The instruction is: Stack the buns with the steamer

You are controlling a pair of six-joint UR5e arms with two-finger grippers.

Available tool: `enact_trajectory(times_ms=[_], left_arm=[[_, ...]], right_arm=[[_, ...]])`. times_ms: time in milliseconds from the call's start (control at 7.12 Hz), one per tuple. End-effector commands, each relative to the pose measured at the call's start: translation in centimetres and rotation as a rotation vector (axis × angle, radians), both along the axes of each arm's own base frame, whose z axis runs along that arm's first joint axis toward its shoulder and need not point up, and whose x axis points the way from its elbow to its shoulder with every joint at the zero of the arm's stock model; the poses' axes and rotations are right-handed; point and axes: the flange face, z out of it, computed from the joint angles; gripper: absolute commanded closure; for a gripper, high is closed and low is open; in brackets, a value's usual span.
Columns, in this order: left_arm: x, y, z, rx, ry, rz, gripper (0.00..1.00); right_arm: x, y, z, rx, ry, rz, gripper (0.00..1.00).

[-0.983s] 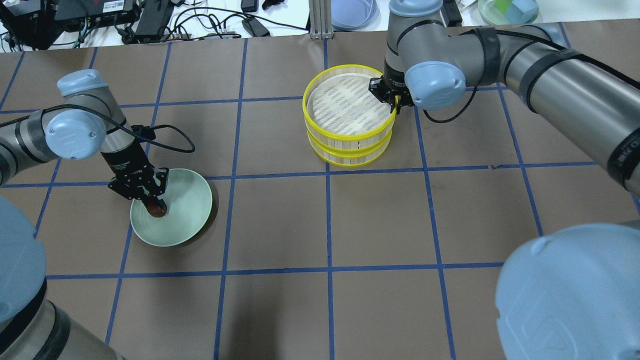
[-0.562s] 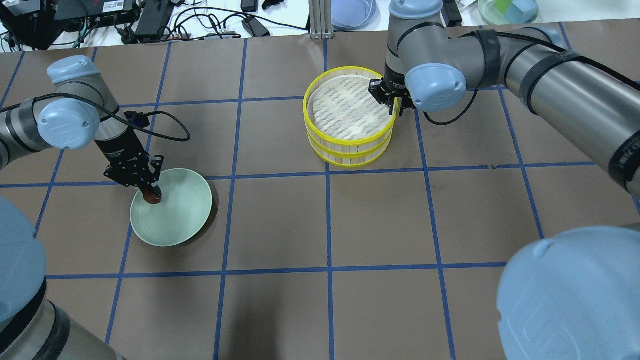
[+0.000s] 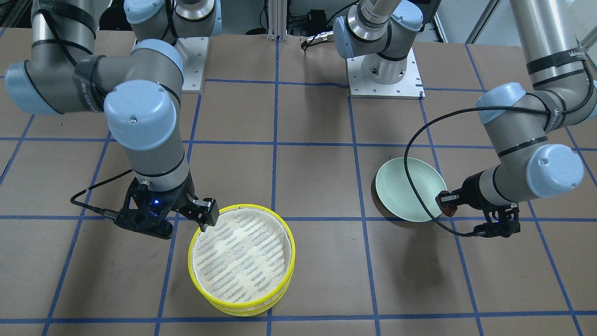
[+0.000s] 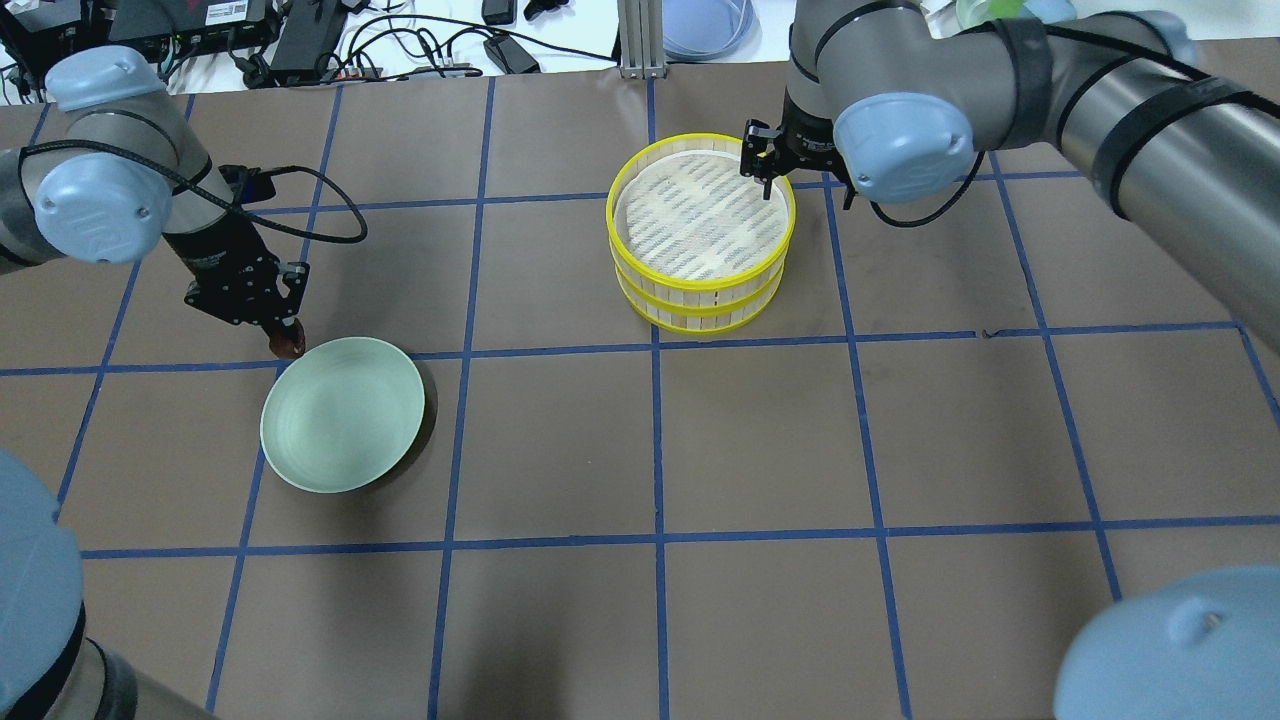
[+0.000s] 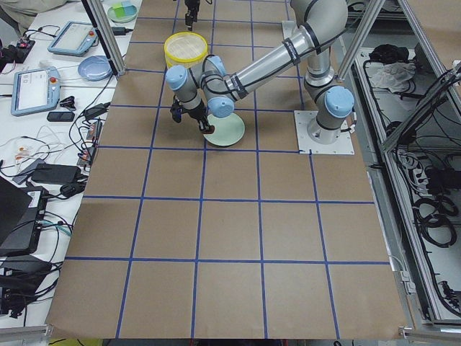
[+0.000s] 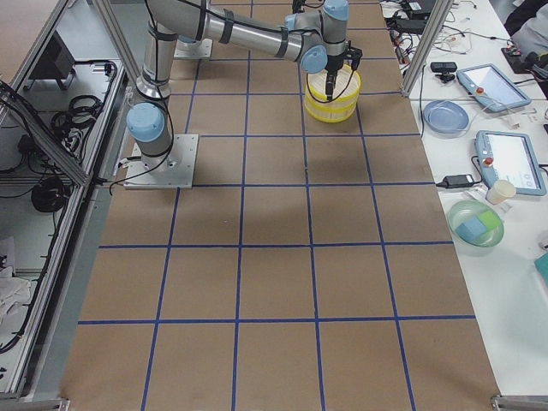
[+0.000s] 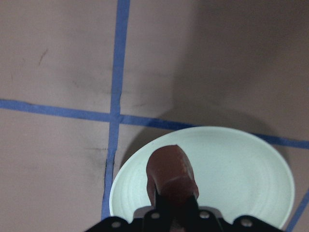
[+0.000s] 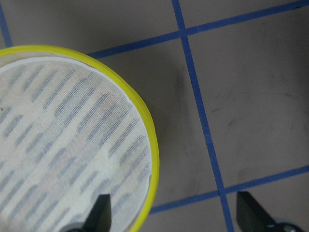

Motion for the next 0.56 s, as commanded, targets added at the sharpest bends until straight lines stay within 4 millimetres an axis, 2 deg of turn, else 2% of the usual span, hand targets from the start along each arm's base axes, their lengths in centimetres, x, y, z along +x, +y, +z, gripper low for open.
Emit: enact_trajectory(times_ms=[0,140,281,421], left_arm=[[-6.2,-2.4,7.1,-0.158,0.029,0.085,1.00],[-10.7,-3.3,9.0,-0.258,0.028,0.169,1.00],[-16.1,-4.0,10.4,-0.377,0.105,0.197,1.00],[-20.1,-4.3,10.6,-0.450,0.158,0.229,1.00]], right_arm=[[-1.1,4.1,7.5,-0.008,0.007,0.148,0.00],[-1.6,5.1,9.4,-0.022,0.023,0.253,0.00],[-2.0,7.1,11.5,-0.008,0.022,0.262,0.00],[-2.1,8.4,12.6,0.006,0.009,0.276,0.00]])
